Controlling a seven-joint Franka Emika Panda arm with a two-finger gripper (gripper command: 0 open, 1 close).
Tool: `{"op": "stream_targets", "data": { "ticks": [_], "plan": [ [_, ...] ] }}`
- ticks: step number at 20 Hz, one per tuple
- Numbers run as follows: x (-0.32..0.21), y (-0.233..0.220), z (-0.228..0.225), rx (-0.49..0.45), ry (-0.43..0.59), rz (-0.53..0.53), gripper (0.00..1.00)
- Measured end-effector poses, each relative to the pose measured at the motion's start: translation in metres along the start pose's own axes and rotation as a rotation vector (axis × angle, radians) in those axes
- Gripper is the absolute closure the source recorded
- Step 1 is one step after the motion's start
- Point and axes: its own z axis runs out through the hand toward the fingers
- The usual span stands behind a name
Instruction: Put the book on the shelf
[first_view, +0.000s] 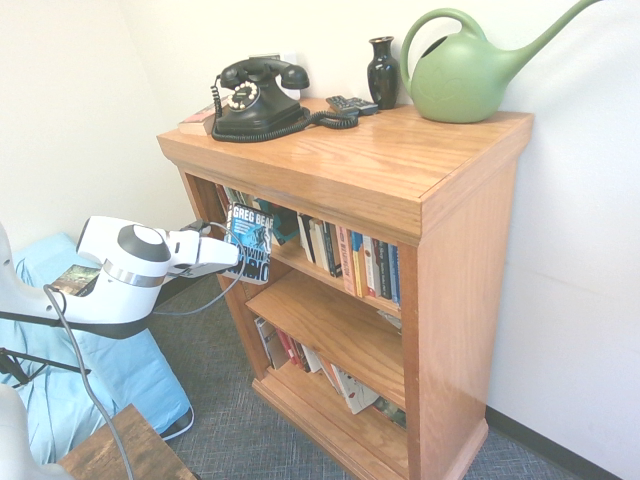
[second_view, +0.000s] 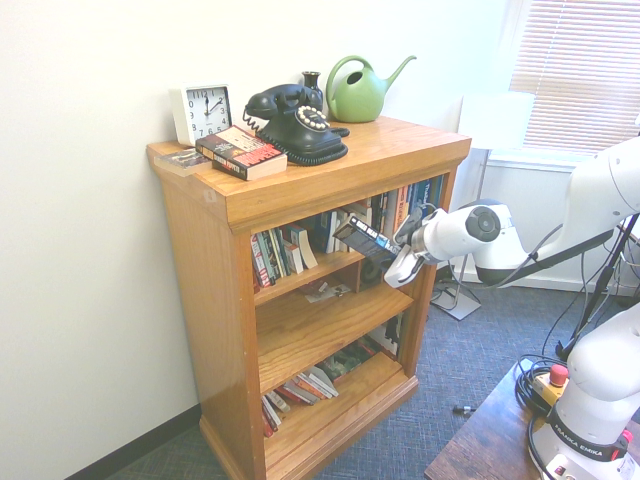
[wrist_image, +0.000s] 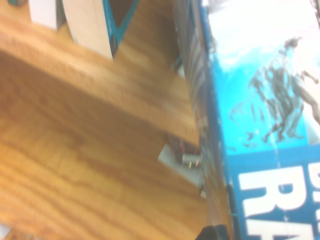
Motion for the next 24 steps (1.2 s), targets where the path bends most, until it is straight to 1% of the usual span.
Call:
{"op": "stream_targets", "data": {
  "ticks": [3, 6, 14, 24],
  "plan": [
    [0.004, 0.003, 0.010, -0.002, 0.017, 0.006, 1.00],
    [-0.001, 0.003, 0.025, 0.000, 0.005, 0.010, 1.00],
    [-0.007, -0.023, 0.043, 0.018, -0.007, 0.009, 1.00],
    [0.007, -0.039, 0.053, 0.025, -0.033, 0.080, 1.00]
  ]
}}
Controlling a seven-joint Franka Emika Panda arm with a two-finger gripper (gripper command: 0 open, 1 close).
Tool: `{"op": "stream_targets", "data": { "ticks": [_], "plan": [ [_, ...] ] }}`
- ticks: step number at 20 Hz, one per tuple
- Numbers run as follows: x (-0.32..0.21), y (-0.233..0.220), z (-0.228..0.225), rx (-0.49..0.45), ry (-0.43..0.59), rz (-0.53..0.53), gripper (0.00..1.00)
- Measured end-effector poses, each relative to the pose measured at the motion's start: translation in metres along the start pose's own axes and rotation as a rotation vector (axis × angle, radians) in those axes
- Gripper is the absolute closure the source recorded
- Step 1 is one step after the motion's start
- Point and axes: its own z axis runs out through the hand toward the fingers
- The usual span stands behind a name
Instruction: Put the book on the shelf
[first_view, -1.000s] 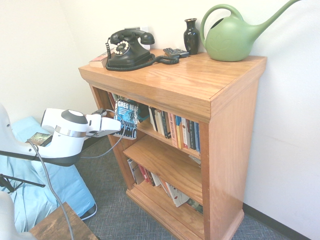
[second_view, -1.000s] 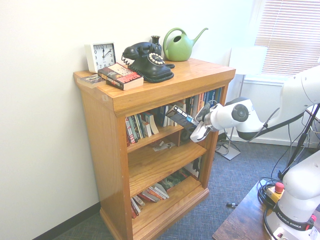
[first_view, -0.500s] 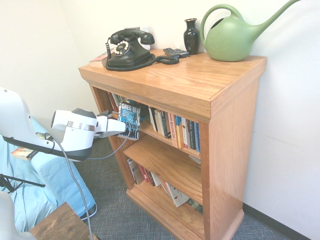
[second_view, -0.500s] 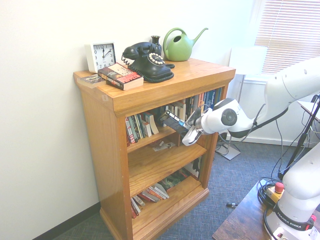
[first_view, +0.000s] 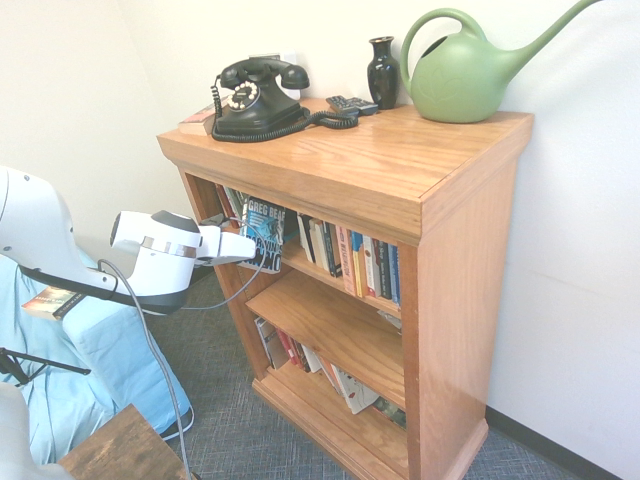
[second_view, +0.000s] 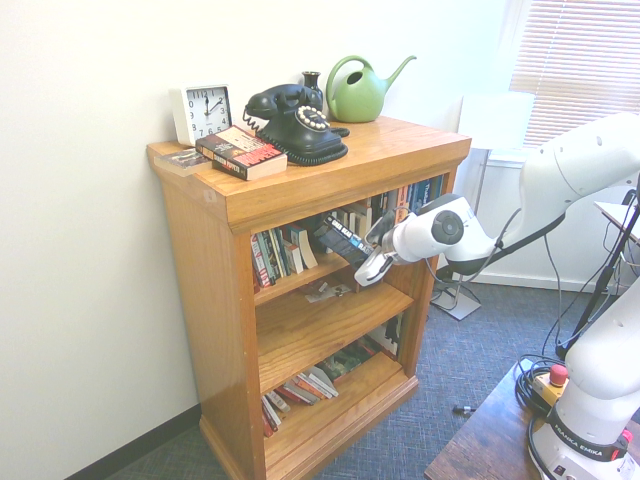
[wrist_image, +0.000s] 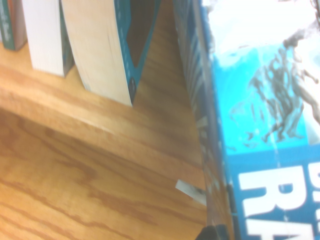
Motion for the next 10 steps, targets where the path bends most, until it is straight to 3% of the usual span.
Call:
{"op": "stream_targets", "data": {
  "ticks": [10],
  "plan": [
    [0.018, -0.023, 0.009, 0.008, -0.055, 0.080, 1.00]
  ]
}}
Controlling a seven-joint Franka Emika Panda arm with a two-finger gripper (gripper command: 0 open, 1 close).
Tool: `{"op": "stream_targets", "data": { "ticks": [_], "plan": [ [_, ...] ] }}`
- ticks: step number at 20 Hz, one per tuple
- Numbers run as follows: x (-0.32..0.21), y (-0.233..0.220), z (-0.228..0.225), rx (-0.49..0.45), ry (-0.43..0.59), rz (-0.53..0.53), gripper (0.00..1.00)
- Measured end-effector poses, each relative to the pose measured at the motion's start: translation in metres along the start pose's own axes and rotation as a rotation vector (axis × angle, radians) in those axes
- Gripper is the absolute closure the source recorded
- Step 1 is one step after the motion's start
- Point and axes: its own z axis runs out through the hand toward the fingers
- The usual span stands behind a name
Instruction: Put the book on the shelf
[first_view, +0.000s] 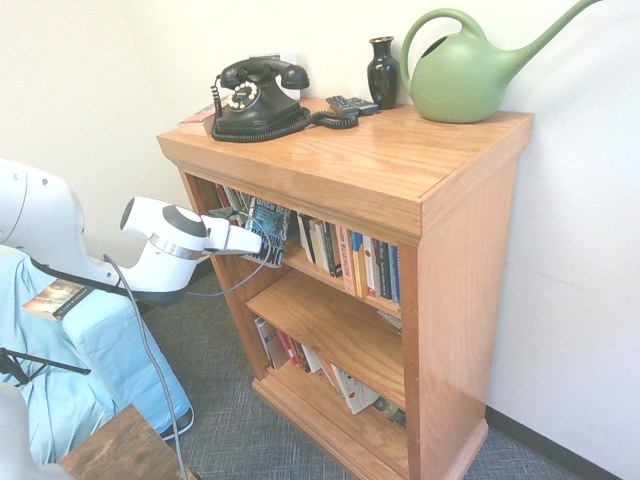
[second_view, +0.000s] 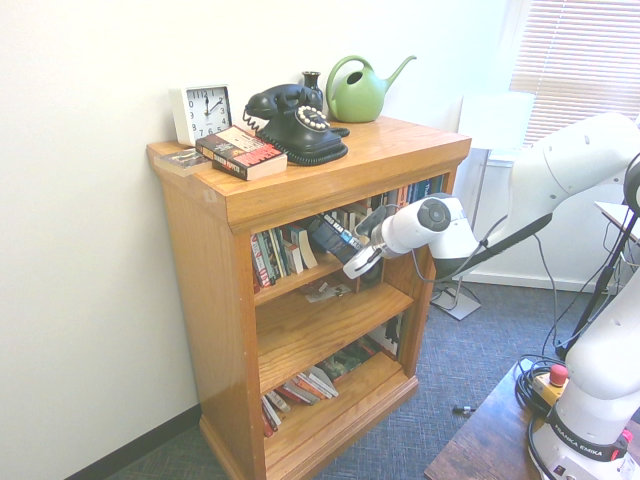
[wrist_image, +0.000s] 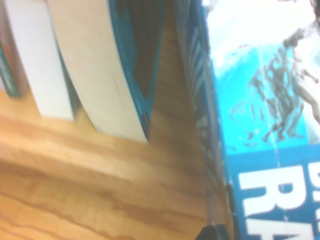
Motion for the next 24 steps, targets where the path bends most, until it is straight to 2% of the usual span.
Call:
{"op": "stream_targets", "data": {
  "ticks": [14, 24],
  "plan": [
    [0.020, -0.017, 0.006, 0.008, -0.039, 0.057, 1.00],
    [0.024, -0.032, 0.022, -0.003, -0.047, 0.050, 1.00]
  ]
}}
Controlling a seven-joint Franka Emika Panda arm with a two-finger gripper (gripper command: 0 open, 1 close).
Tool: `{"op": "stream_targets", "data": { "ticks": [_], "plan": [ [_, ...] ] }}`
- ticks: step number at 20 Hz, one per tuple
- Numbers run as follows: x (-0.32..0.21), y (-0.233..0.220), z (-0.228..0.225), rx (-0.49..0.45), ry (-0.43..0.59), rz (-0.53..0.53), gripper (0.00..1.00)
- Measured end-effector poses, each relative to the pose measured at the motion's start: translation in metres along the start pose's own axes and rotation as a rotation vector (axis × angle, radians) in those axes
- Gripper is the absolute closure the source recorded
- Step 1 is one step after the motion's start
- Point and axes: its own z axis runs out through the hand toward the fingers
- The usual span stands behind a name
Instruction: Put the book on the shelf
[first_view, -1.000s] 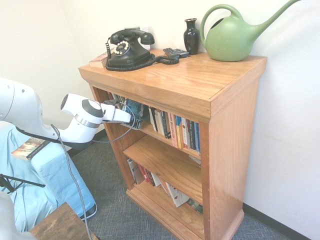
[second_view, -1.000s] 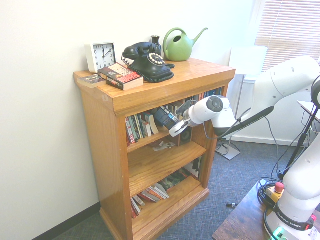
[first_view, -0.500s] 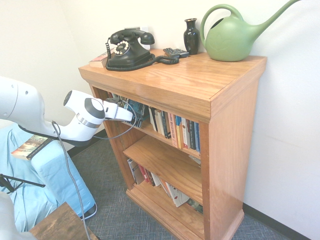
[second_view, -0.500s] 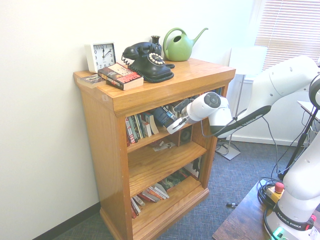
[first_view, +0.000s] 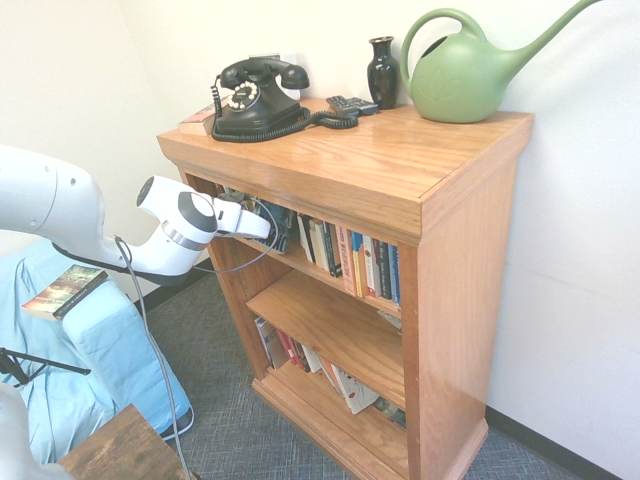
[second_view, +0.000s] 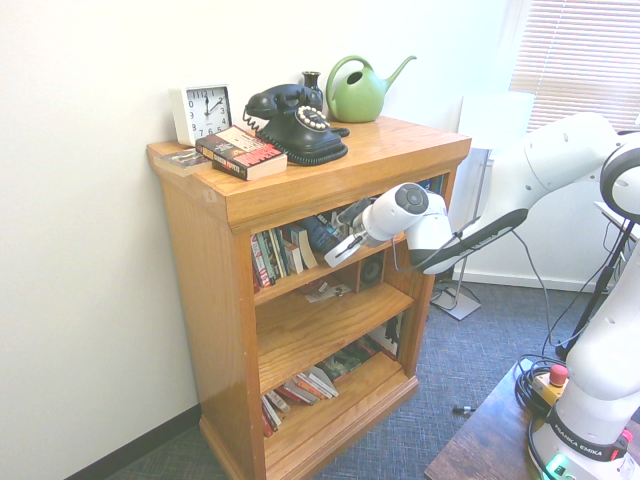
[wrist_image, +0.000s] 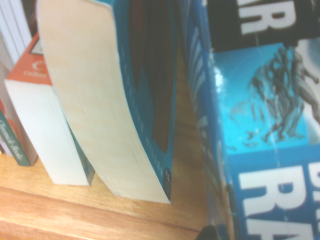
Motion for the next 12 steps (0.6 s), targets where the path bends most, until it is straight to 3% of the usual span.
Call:
{"op": "stream_targets", "data": {
  "ticks": [12],
  "plan": [
    [0.005, -0.001, 0.013, -0.023, 0.002, -0.012, 1.00]
  ]
}}
